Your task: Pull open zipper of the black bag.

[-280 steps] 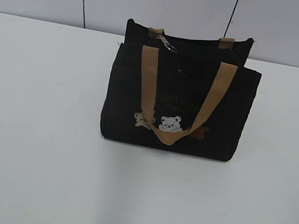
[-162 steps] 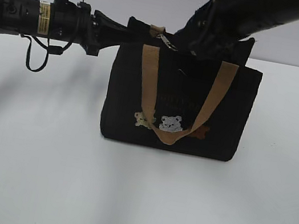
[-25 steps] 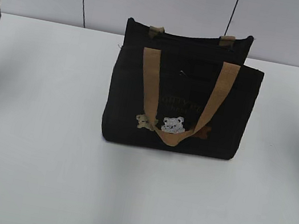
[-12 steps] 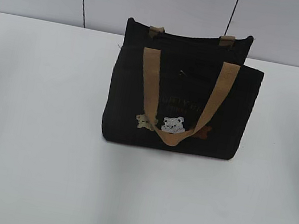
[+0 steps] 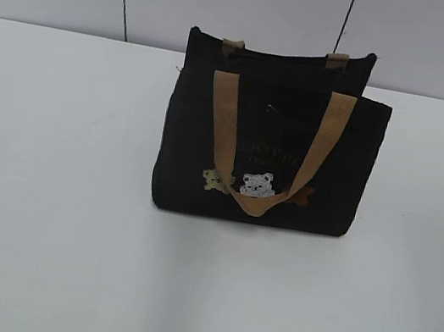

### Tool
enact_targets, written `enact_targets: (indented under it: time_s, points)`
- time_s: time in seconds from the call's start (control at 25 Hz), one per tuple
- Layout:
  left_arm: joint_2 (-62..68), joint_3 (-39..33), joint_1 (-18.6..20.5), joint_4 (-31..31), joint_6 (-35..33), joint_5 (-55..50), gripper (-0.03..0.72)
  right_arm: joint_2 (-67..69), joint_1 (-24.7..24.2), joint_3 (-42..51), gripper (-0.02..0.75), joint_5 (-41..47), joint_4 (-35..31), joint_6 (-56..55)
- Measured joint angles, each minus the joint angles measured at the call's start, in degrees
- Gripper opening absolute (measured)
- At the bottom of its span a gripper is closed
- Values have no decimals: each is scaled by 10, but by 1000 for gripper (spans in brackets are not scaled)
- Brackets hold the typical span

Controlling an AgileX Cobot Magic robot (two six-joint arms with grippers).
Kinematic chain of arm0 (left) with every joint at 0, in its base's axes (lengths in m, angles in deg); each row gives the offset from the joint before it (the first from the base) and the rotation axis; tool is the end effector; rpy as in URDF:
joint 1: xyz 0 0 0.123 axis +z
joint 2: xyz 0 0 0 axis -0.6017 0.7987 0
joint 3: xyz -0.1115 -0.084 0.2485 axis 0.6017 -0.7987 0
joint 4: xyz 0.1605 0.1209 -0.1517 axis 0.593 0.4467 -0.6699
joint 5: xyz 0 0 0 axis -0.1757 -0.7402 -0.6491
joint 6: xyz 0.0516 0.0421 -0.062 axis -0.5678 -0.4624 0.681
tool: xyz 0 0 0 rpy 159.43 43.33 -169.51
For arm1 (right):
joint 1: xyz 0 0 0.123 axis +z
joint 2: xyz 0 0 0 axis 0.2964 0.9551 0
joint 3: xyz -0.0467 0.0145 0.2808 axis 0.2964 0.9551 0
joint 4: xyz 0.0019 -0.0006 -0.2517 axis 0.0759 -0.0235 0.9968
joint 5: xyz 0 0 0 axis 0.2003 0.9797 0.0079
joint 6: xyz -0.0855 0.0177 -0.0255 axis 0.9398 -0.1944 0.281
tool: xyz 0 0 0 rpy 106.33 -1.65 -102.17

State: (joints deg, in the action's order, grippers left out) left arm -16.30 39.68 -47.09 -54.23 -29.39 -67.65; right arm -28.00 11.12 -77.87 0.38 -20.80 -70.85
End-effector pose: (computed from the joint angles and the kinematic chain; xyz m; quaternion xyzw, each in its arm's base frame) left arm 0.0861 -0.0052 0.3295 -0.0175 0.9534 -0.0007 0.3014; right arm 0.1156 0.0099 0.3443 -0.0796 0.9502 0.0739 0.2922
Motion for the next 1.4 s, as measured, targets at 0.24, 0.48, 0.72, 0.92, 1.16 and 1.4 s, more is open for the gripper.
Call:
enact_targets:
  time_s: [0.24,0.48,0.72,0.92,1.16,1.4]
  points:
    - [-166,-107,0,3,-30,55,418,-174,0,119,430,1,-7,39]
    - [-307,-142,0,-10,-54,81,418,-347,0,208,430,6,-33,79]
    - [-369,-145,3,-31,-96,83,418,-448,0,213,430,8,-36,83]
    - [-369,-145,14,-32,-99,83,418,-448,0,233,430,-42,-32,84]
    - [-369,-145,14,-32,-99,83,418,-448,0,236,430,-55,-31,84]
    - [-369,-145,46,-44,-99,83,418,-448,0,237,430,-56,-33,84]
